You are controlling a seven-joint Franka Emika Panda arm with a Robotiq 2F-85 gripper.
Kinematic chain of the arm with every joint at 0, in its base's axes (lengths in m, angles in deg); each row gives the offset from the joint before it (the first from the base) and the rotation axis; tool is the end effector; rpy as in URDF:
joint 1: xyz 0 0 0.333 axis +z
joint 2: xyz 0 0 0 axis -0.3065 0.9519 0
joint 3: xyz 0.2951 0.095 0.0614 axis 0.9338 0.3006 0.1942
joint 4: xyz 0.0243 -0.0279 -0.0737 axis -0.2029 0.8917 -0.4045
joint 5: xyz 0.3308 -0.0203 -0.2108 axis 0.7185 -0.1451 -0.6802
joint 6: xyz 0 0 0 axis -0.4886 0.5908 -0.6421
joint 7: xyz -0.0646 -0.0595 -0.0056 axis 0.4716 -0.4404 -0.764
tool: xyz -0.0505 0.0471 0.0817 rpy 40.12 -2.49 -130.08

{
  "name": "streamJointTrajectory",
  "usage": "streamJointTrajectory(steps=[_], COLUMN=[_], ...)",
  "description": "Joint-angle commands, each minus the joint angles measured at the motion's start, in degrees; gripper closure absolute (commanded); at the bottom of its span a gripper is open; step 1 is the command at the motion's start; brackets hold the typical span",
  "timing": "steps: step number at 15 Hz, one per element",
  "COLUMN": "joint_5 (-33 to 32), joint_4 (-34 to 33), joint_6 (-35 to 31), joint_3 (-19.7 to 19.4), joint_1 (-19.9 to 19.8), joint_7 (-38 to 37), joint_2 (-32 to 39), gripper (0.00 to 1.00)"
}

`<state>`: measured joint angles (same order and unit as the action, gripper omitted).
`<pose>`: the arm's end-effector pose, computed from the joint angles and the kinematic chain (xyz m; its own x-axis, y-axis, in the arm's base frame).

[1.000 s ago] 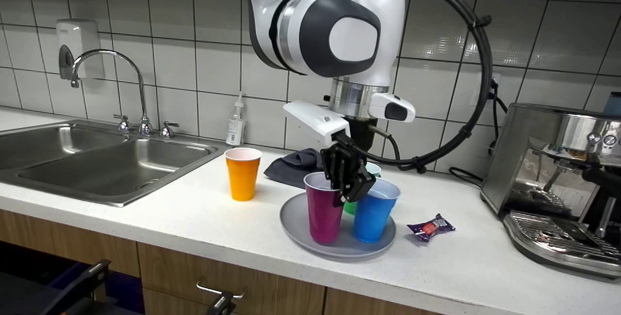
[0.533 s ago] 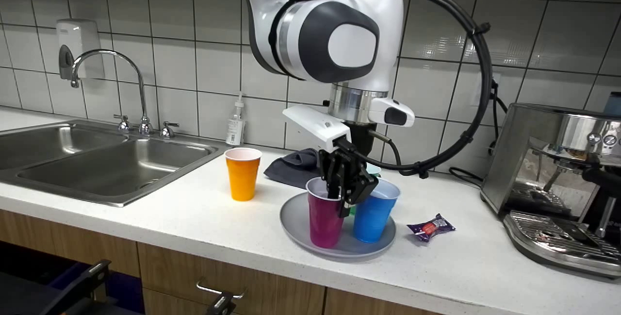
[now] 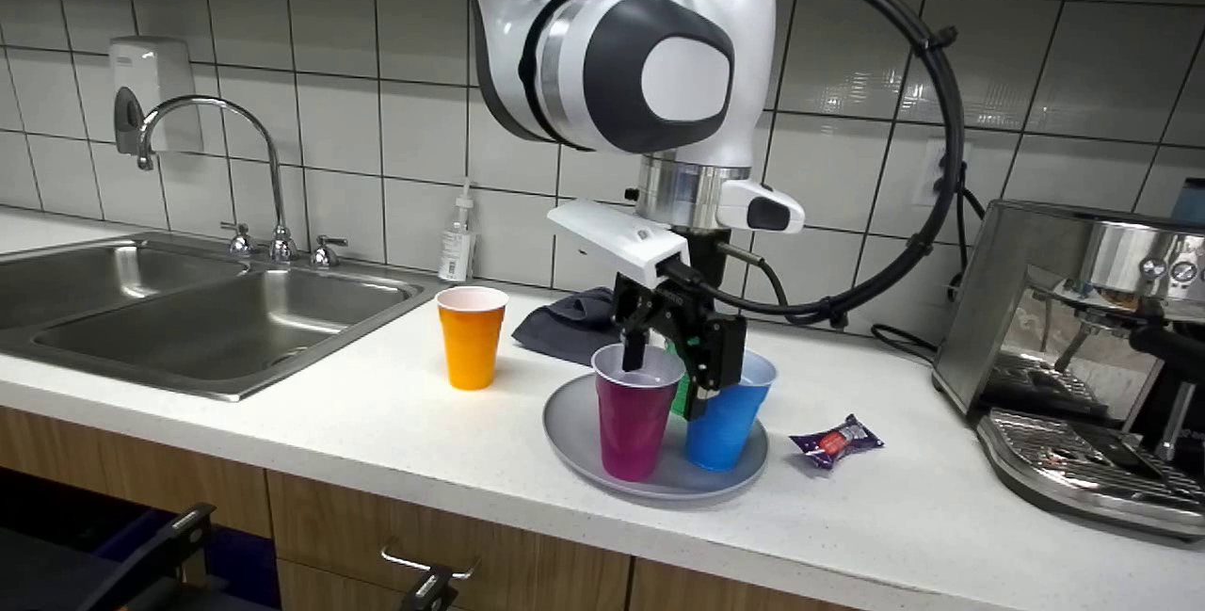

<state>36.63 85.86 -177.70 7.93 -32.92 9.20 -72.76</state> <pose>0.3887 -0.2469 0.2367 0.7676 -0.6388 0.0513 -0.6373 -0.7694 -0.0442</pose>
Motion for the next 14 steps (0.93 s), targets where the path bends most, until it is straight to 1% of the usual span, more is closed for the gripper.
streamJointTrajectory(steps=[1, 5, 8, 11, 14], joint_5=[-6.65, -13.10, -17.20, -18.70, -17.94], joint_4=[2.34, 4.00, 4.99, 5.67, 5.78], joint_6=[0.69, 1.64, 2.10, 2.58, 3.24], joint_3=[-0.63, -0.43, 0.51, 1.78, 3.50], joint_1=[0.08, -0.03, -0.19, -0.14, 0.39], joint_7=[-1.05, -2.14, -3.26, -3.75, -3.86], joint_2=[-4.68, -8.89, -12.13, -15.17, -16.87], gripper=[0.00, 0.00, 0.00, 0.00, 0.00])
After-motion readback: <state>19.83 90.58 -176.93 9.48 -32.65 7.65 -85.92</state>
